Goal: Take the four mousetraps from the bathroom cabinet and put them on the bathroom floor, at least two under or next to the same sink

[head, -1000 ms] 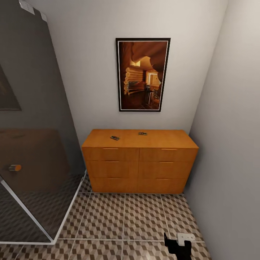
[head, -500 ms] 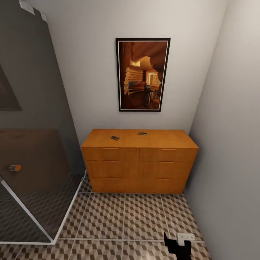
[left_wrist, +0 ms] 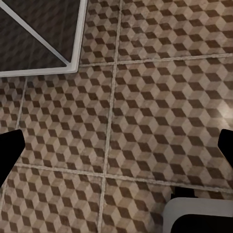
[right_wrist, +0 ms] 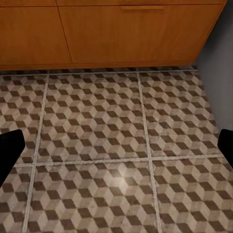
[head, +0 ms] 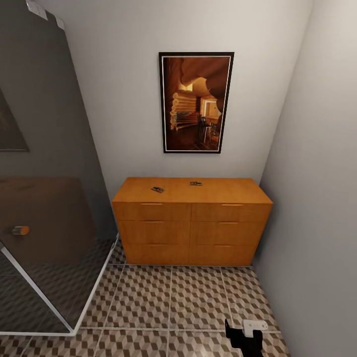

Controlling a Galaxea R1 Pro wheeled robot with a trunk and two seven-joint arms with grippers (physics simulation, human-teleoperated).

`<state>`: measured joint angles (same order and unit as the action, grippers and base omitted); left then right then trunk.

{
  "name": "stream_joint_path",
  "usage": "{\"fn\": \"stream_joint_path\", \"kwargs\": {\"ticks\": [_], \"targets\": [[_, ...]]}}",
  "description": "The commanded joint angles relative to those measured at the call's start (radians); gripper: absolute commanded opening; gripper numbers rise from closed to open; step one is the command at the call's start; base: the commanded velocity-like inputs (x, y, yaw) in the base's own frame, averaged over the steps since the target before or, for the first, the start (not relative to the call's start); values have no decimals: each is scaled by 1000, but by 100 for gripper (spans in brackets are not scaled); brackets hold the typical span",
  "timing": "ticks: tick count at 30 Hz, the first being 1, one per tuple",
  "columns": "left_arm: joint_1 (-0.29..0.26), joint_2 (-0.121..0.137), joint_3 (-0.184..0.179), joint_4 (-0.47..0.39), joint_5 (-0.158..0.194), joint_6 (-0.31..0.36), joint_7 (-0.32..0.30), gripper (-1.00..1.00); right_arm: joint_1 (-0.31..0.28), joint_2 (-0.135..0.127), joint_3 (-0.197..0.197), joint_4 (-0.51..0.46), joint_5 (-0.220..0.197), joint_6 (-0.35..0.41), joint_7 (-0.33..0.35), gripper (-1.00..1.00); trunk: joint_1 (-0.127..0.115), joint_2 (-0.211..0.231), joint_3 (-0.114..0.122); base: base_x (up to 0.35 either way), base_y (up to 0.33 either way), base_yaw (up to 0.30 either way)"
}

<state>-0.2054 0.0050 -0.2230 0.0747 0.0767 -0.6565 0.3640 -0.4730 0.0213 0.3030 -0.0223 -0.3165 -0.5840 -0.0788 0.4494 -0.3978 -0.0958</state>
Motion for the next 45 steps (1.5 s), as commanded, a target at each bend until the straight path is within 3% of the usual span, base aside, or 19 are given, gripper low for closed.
{"fn": "stream_joint_path", "kwargs": {"ticks": [1, 36, 45], "targets": [[-2, 0, -9, 4, 8, -6, 1, 100, -1, 0, 9, 1, -3, -2, -7, 100, 1, -2, -2, 0, 0, 0], [-2, 2, -9, 4, 8, -3, 0, 100, -1, 0, 6, -8, -4, -11, -11, 100, 1, -2, -2, 0, 0, 0], [-2, 8, -9, 4, 9, -2, 0, 100, -1, -15, 6, -204, -1, 28, -65, 100, 1, -2, -2, 0, 0, 0]]}}
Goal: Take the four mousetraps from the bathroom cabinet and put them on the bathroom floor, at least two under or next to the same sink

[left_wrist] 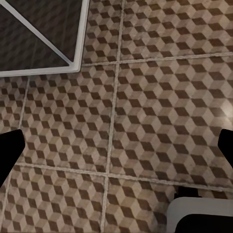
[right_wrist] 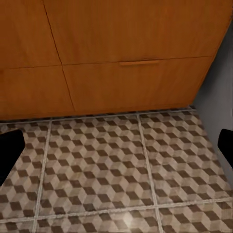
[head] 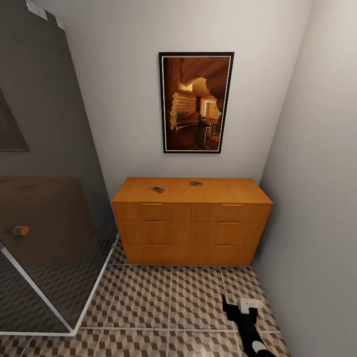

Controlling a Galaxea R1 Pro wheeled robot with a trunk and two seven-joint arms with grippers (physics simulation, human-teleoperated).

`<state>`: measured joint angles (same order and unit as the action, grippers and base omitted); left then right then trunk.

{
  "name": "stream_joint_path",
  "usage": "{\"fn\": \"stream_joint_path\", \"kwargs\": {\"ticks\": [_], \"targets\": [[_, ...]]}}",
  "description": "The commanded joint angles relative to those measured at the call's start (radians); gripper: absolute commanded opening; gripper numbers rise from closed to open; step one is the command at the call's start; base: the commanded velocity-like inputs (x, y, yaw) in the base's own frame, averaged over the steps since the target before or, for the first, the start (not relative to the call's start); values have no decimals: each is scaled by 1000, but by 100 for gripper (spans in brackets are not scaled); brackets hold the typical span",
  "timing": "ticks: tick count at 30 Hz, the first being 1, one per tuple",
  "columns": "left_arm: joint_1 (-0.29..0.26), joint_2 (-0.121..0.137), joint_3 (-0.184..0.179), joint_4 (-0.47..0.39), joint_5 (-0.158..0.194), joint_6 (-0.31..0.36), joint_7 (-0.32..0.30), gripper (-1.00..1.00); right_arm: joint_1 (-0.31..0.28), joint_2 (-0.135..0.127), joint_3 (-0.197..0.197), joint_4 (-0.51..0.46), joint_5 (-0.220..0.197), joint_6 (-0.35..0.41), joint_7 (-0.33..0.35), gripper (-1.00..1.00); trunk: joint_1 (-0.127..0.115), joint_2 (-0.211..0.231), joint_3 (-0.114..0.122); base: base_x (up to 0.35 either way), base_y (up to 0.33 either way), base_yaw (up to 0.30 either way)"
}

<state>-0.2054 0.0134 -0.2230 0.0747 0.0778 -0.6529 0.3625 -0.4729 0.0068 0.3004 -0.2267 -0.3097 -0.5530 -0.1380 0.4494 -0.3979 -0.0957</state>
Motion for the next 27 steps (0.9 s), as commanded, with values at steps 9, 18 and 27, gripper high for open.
{"fn": "stream_joint_path", "kwargs": {"ticks": [9, 18, 27], "targets": [[-2, 0, -9, 4, 7, -5, 1, 100, -1, -8, 9, -232, -6, 205, -110, 100, 1, -2, -2, 0, 0, 0], [-2, 0, -9, 4, 7, -5, 1, 100, -1, -22, 8, -449, 30, 386, -191, 100, 1, -2, -2, 0, 0, 0], [-2, -1, -9, 4, 8, -5, 1, 100, -1, -25, 6, -669, 122, 592, -243, 100, 1, -2, -2, 0, 0, 0]]}}
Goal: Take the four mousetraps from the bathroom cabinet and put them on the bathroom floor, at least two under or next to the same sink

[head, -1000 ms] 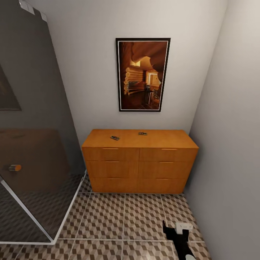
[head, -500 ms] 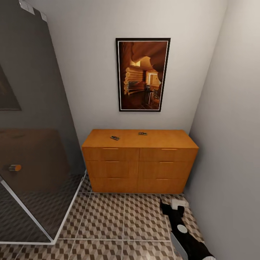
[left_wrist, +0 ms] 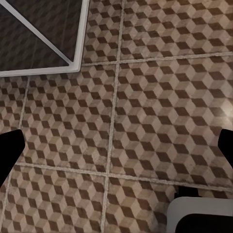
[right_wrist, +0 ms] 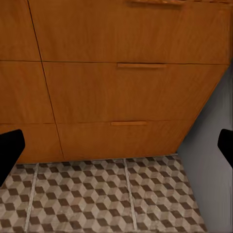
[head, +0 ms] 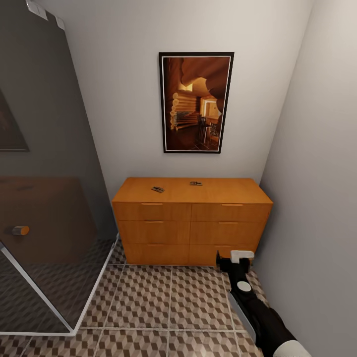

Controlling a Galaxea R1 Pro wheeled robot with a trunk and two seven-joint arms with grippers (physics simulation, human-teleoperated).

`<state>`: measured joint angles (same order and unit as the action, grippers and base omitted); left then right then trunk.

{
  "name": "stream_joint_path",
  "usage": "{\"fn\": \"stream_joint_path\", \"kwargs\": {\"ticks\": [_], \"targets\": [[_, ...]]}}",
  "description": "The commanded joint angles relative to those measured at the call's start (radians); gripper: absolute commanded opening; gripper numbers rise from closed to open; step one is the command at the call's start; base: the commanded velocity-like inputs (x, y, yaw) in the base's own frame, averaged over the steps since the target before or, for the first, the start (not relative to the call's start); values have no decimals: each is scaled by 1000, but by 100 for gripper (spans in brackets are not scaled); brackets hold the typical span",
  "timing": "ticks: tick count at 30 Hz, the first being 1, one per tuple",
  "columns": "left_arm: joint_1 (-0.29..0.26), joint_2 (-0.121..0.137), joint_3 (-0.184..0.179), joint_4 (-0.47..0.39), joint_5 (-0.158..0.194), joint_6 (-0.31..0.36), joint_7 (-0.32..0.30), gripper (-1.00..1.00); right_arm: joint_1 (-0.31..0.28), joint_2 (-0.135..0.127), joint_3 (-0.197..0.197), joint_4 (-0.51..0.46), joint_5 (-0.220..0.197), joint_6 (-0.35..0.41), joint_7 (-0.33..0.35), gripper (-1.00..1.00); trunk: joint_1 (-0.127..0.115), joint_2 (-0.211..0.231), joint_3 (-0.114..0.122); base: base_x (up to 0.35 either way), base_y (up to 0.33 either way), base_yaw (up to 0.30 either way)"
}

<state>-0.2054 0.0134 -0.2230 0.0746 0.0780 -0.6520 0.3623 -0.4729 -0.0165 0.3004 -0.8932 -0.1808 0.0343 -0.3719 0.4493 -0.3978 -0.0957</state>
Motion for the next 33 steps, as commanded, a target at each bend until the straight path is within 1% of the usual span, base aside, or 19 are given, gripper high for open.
{"fn": "stream_joint_path", "kwargs": {"ticks": [1, 7, 13, 14, 15, 20, 25, 27, 28, 33], "targets": [[-2, -1, -9, 4, 8, -6, 1, 100, -1, -1, 6, -28, 2, 30, -15, 100, 1, -2, -2, 0, 0, 0], [-2, -1, -9, 4, 7, 8, 0, 100, -1, 0, 4, -202, 40, 200, -52, 100, 1, -2, -2, 0, 0, 0], [-2, -1, -9, 4, 7, 17, 0, 100, -9, 2, 4, -377, 53, 377, -79, 100, 1, -2, -2, 0, 0, 0], [-2, -2, -9, 4, 7, 19, 0, 100, -22, 3, 3, -420, 55, 436, -83, 100, 1, -2, -2, 0, 0, 0], [-2, -2, -9, 4, 7, 19, 0, 100, -33, 3, 3, -436, 56, 465, -85, 100, 1, -2, -2, 0, 0, 0], [-2, -2, -9, 4, 7, 21, 0, 100, -104, 8, 2, -481, 57, 578, -89, 100, 1, -2, -2, 0, 0, 0], [-2, -2, -9, 4, 7, 21, 0, 100, -172, 15, 2, -494, 56, 636, -90, 100, 1, -2, -2, 0, 0, 0], [-2, -2, -9, 4, 7, 21, 0, 100, -199, 25, 2, -496, 56, 654, -90, 100, 1, -2, -2, 0, 0, 0], [-2, -2, -9, 4, 7, 21, 0, 100, -229, 37, 2, -494, 56, 675, -91, 100, 1, -2, -2, 0, 0, 0], [-2, -1, -9, 4, 7, 22, 0, 100, -317, 67, 2, -470, 56, 750, -90, 100, 1, -2, -2, 0, 0, 0]]}}
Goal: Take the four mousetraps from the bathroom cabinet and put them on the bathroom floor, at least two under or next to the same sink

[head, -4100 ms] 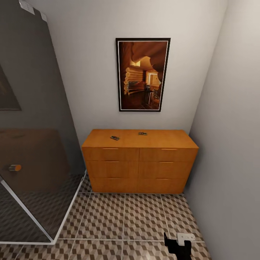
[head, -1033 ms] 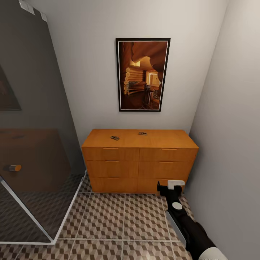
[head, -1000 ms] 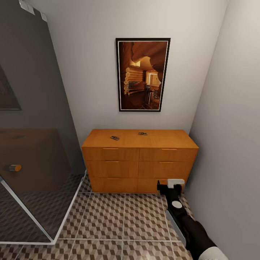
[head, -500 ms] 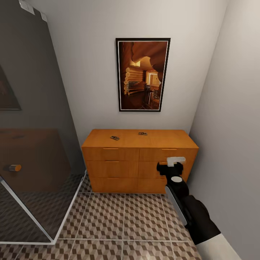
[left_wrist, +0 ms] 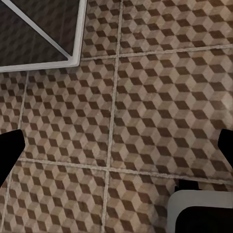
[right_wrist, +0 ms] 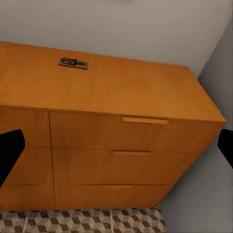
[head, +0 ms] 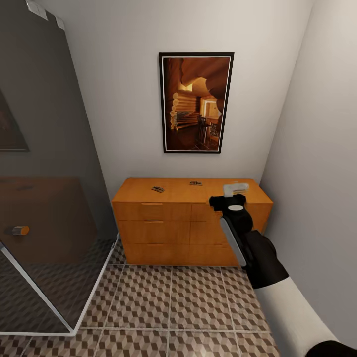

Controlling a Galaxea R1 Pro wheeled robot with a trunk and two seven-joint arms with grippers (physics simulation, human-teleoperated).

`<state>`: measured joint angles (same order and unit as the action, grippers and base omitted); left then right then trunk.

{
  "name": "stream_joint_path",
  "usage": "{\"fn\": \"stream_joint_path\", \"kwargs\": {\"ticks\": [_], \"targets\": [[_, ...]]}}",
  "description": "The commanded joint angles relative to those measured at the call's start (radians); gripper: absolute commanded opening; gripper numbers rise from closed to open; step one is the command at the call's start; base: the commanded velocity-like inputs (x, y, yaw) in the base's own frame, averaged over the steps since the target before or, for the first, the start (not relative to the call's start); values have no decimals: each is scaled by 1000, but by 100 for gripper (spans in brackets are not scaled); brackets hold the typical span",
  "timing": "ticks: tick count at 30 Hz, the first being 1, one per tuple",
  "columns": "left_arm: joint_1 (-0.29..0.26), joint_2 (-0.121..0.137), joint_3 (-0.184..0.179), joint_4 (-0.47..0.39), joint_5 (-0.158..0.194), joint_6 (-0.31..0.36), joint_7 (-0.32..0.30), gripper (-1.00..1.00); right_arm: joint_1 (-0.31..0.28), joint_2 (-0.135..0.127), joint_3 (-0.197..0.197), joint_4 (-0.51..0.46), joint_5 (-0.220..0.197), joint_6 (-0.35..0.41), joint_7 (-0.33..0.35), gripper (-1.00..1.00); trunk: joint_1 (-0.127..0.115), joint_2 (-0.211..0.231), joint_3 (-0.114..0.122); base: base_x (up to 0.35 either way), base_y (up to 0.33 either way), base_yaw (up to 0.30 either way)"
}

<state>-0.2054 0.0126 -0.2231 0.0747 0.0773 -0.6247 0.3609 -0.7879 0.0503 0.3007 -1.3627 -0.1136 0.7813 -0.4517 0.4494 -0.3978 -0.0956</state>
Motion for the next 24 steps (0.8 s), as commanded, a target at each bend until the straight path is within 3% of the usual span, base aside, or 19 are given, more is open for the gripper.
{"fn": "stream_joint_path", "kwargs": {"ticks": [1, 4, 9, 17, 24], "targets": [[-2, 0, -9, 4, 8, -6, 1, 100, -22, 4, 2, 8, -11, 17, -10, 100, 1, -2, -2, 0, 0, 0], [-2, 0, -9, 4, 8, -6, 1, 100, -98, 14, 1, 54, -11, 55, -9, 100, 1, -2, -2, 0, 0, 0], [-2, 0, -9, 4, 8, -6, 1, 100, -163, 27, 2, 98, -12, 73, -7, 100, 1, -2, -2, 0, 0, 0], [-2, 1, -9, 4, 8, -6, 1, 100, -194, 40, 7, 117, -21, 81, 8, 100, 1, -2, -2, 0, 0, 0], [-2, 1, -9, 4, 9, -5, 1, 100, -198, 40, 10, 112, -25, 86, 77, 100, 1, -2, -2, 0, 0, 0]]}}
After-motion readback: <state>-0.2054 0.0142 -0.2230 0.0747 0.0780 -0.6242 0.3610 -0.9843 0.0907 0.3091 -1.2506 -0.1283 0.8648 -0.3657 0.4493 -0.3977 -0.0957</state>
